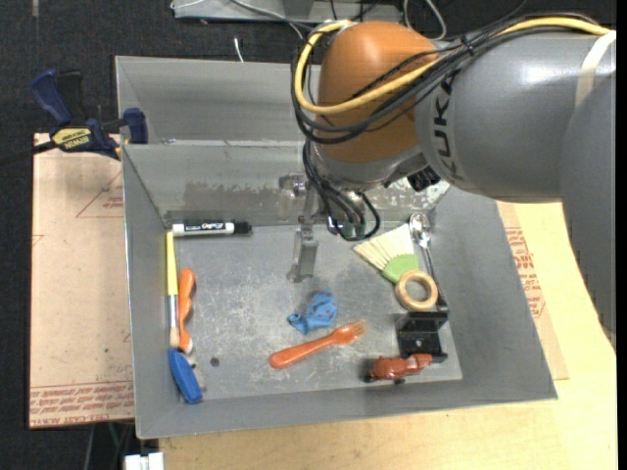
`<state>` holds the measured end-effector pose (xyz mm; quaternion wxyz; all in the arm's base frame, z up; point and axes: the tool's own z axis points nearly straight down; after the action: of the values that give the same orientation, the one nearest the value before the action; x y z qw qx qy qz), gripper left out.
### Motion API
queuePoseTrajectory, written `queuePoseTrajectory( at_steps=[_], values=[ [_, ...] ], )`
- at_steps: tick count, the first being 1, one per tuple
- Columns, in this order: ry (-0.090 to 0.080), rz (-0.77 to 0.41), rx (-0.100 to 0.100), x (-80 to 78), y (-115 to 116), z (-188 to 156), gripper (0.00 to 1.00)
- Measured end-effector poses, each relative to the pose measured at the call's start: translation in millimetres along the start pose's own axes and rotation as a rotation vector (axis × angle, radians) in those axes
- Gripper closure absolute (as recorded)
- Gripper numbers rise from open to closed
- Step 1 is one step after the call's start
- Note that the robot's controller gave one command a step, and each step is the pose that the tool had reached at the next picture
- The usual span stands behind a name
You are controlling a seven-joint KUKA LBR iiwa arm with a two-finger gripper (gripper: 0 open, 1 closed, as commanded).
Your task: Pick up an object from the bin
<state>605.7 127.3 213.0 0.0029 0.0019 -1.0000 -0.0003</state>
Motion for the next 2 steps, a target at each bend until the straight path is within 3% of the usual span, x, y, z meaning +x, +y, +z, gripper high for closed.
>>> queuePoseTrajectory(
  at_steps=[1,2],
  values=[
    [-0.007,0.003,-0.001,-1.3,-0.9,-5.2,0.0],
    [-0.009,-0.172,-0.001,14.6,-25.6,43.2,0.0]
  ],
)
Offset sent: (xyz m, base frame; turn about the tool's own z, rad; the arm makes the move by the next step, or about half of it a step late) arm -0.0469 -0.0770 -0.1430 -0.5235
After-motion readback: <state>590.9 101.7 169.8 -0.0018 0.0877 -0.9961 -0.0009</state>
